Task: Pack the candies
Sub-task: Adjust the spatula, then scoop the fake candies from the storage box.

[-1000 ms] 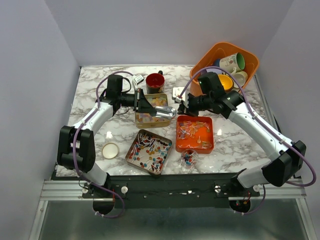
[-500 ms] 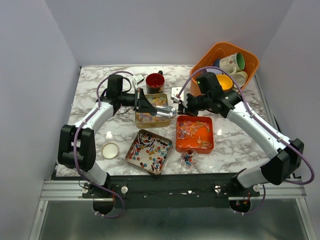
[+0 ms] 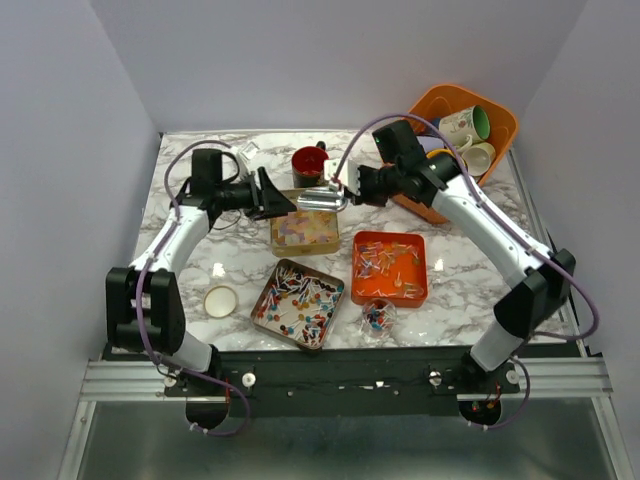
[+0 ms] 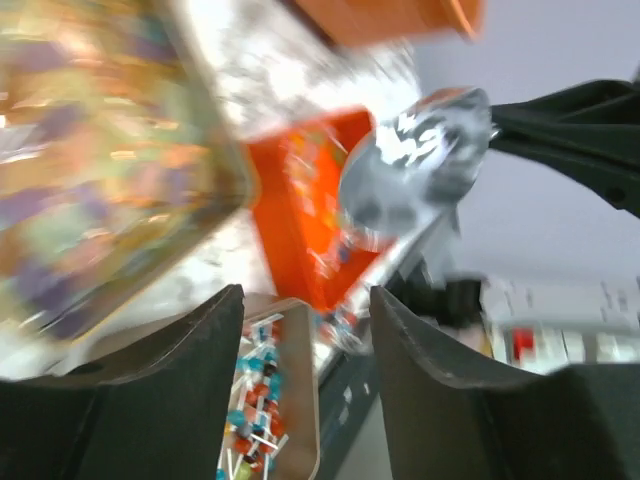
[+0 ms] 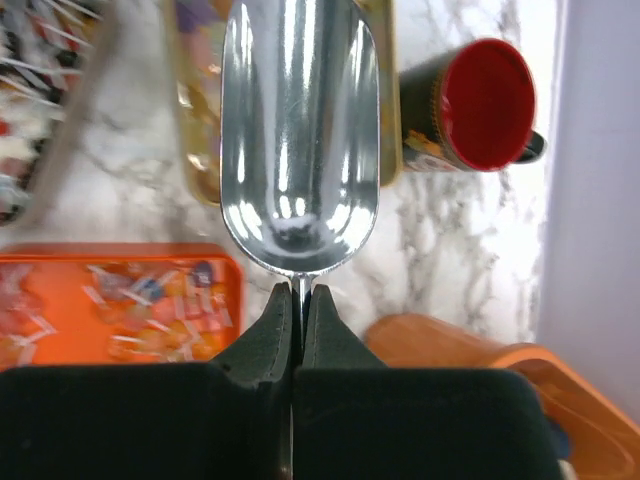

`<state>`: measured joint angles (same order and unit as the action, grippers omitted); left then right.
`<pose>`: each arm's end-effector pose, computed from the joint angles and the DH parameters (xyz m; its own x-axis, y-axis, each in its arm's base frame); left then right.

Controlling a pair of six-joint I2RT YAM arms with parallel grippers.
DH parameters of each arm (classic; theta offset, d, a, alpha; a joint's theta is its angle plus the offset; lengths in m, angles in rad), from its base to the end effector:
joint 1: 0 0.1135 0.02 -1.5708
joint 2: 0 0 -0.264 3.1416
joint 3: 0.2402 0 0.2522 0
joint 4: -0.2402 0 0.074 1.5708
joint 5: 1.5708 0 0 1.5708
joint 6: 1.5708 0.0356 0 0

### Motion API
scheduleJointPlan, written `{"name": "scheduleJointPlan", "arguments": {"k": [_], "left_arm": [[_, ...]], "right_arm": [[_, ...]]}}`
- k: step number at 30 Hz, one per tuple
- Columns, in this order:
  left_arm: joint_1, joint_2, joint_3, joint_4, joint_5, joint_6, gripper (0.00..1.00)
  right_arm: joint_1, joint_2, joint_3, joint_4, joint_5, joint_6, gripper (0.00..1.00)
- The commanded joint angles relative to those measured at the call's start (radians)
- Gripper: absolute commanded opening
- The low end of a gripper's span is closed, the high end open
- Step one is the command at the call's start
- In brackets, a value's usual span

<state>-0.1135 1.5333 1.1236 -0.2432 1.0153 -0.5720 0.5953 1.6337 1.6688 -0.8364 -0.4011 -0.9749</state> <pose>0.3268 -0.0677 0.2784 -0.9028 -0.1844 -0.3885 0.2873 0.4135 -0.8640 0.2850 0.2098 0.3688 0.2796 -0.7309 -0.6226 -0.9082 0.0090 -0.4185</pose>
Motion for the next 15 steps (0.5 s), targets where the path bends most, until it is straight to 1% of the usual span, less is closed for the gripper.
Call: {"name": "scheduleJointPlan", "arguments": {"k": [1,2,3,4,5,6,7,8,9,10,12,15], "left_arm": [[0.124,-0.143,-0.126,-0.104,-0.331,-0.066,0.66],[0.152,-0.153,-0.178,-0.093,-0.343,-0.084,0.66],[0.155,-0.160,-0.208,-0.078,-0.357,-0.130,0.67],[0.159,-0.173,-0.235,-0.059,-0.360,-0.156,0.69],[0.161,-0.176,-0.266,0.008,-0.341,-0.185,0.70],[0.161,-0.179,-0.325,0.051,-0.327,-0.221,0.74],[0.160,-0.174,-0.353,0.095,-0.314,-0.271,0.83],[0.160,-0.171,-0.376,0.132,-0.304,-0.291,0.85],[0.161,-0.167,-0.401,0.171,-0.310,-0.296,0.85],[0.161,-0.164,-0.406,0.180,-0.320,-0.280,0.85],[0.161,-0.160,-0.413,0.209,-0.351,-0.269,0.85],[0.161,-0.147,-0.436,0.243,-0.371,-0.298,0.85]], "right_arm": [[-0.008,0.230,0.302,-0.150,0.281,-0.226,0.01],[0.003,0.264,0.342,-0.177,0.316,-0.255,0.01],[0.008,0.319,0.406,-0.181,0.382,-0.283,0.01],[0.014,0.340,0.428,-0.184,0.415,-0.341,0.01],[0.032,0.356,0.442,-0.182,0.456,-0.373,0.01],[0.041,0.383,0.450,-0.181,0.522,-0.405,0.01],[0.052,0.390,0.448,-0.178,0.545,-0.463,0.01],[0.069,0.394,0.442,-0.170,0.562,-0.491,0.01],[0.078,0.394,0.431,-0.161,0.594,-0.513,0.01],[0.089,0.393,0.407,-0.155,0.613,-0.559,0.01],[0.119,0.391,0.388,-0.130,0.659,-0.593,0.01],[0.155,0.406,0.368,-0.112,0.712,-0.642,0.01]]}}
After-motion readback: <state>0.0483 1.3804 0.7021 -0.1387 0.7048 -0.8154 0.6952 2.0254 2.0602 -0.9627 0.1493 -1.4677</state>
